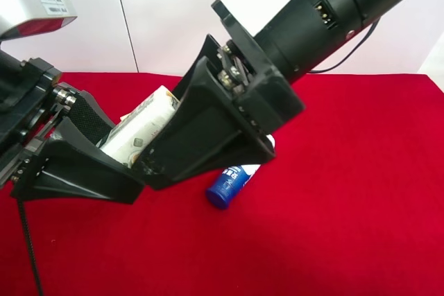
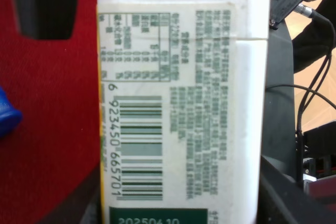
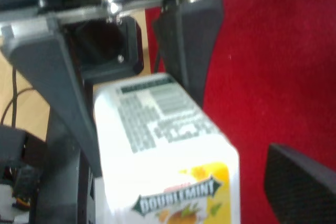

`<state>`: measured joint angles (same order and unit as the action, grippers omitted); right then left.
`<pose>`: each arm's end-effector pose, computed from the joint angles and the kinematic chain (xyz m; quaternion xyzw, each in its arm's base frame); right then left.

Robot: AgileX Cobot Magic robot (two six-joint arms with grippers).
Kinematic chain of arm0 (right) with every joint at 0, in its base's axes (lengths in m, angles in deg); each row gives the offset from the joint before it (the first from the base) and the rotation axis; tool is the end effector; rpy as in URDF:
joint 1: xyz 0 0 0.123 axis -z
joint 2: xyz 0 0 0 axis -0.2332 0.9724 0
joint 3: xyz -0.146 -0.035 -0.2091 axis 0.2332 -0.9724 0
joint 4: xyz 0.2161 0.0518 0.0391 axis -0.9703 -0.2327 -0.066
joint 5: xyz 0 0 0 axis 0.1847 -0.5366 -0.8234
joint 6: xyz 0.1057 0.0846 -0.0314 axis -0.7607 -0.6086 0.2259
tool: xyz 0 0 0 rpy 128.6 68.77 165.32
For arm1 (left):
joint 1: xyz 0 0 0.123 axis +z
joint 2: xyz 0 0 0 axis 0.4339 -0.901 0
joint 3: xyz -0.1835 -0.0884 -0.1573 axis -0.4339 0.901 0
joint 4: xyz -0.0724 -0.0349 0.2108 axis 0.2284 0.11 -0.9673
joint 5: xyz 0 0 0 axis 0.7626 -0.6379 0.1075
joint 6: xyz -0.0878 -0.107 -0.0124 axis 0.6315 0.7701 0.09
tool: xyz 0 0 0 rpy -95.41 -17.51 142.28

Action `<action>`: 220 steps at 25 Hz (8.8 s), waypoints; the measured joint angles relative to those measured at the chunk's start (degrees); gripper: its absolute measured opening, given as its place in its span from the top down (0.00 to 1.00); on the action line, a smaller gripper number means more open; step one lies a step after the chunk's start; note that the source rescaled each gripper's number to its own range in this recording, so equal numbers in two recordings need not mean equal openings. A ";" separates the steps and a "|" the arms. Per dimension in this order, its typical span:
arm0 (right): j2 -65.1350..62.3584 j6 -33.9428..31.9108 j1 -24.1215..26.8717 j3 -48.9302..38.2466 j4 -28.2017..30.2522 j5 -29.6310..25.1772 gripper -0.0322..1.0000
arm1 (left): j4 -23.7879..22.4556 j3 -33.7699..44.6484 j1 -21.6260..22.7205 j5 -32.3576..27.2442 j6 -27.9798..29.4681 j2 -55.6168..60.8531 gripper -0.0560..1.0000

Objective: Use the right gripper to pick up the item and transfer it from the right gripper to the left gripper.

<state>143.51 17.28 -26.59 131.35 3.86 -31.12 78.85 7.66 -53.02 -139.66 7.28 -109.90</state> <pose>0.1503 0.2515 0.2874 -0.5783 0.6849 0.3837 0.2218 0.1360 -0.1770 0.2575 0.4747 0.7602 -0.3610 0.2577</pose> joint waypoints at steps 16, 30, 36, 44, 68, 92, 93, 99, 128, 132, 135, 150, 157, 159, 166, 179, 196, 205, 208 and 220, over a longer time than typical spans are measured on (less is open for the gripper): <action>-22.46 -32.38 0.00 -0.08 29.63 -8.17 0.00 | 0.00 0.00 0.00 0.00 0.00 0.00 0.95; -59.34 -52.96 0.00 -37.09 45.34 -2.86 0.00 | 0.00 0.00 0.00 0.00 0.00 0.00 0.95; -70.48 -57.54 0.00 -39.47 48.81 -0.02 0.00 | 0.00 0.00 0.00 0.00 0.00 0.00 0.95; -71.50 -58.10 0.00 -39.58 48.69 -0.02 0.00 | 0.00 0.00 0.00 0.00 0.00 0.00 0.95; -80.66 -58.10 31.31 -39.71 48.64 0.24 0.00 | -4.33 0.00 0.00 6.43 6.97 0.00 0.95; -80.66 -58.10 31.31 -39.71 48.64 0.24 0.00 | -60.88 7.13 4.10 14.60 52.87 -0.19 0.95; -80.66 -58.10 31.31 -39.71 48.64 0.24 0.00 | -60.62 7.42 5.32 15.42 52.87 -0.55 0.95; -80.66 -58.10 31.31 -39.71 48.64 0.24 0.00 | -58.93 7.48 9.34 17.40 52.88 -7.59 0.95; -80.66 -58.10 31.31 -39.71 48.64 0.24 0.00 | -51.79 7.48 9.59 37.23 53.13 -27.68 0.95; -80.66 -58.10 31.31 -39.71 48.64 0.24 0.00 | -51.55 7.48 9.59 37.08 53.13 -27.85 0.95; -80.66 -58.10 31.31 -39.71 48.64 0.24 0.00 | -51.37 7.48 9.59 36.76 53.35 -27.85 0.60; -80.66 -58.10 31.31 -39.71 48.64 0.24 0.00 | -51.37 1.14 9.59 22.20 54.20 -22.48 0.00; -80.66 -58.10 31.31 -39.71 48.64 0.24 0.00 | -51.37 -6.79 9.59 0.73 56.85 -8.01 0.00; -80.66 -58.10 31.31 -39.71 48.64 0.24 0.00 | -51.37 -6.84 9.59 -2.02 58.21 -1.85 0.00; -80.66 -58.10 31.31 -39.71 48.64 0.24 0.00 | -51.37 -6.84 9.59 -7.02 58.94 20.24 0.00; -80.66 -58.10 31.31 -39.71 48.64 0.24 0.00 | -51.26 8.04 9.59 -8.07 58.21 49.71 0.00; -80.66 -58.10 31.31 -39.71 48.64 0.24 0.00 | -51.15 16.48 9.59 -3.54 57.96 63.89 0.00; -80.66 -58.10 32.13 -39.71 48.64 0.24 0.00 | -51.15 16.48 11.47 -3.43 57.91 63.89 0.00; -80.66 -58.10 33.81 -39.71 48.64 0.24 0.00 | -51.15 16.48 17.04 -3.43 57.86 63.89 0.00; -80.66 -58.10 35.58 -39.71 48.64 0.24 0.00 | -51.15 16.48 26.71 -3.43 57.86 63.89 0.00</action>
<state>62.85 -40.81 8.99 91.64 52.50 -30.88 27.71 24.15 -26.30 -143.09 65.14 -46.01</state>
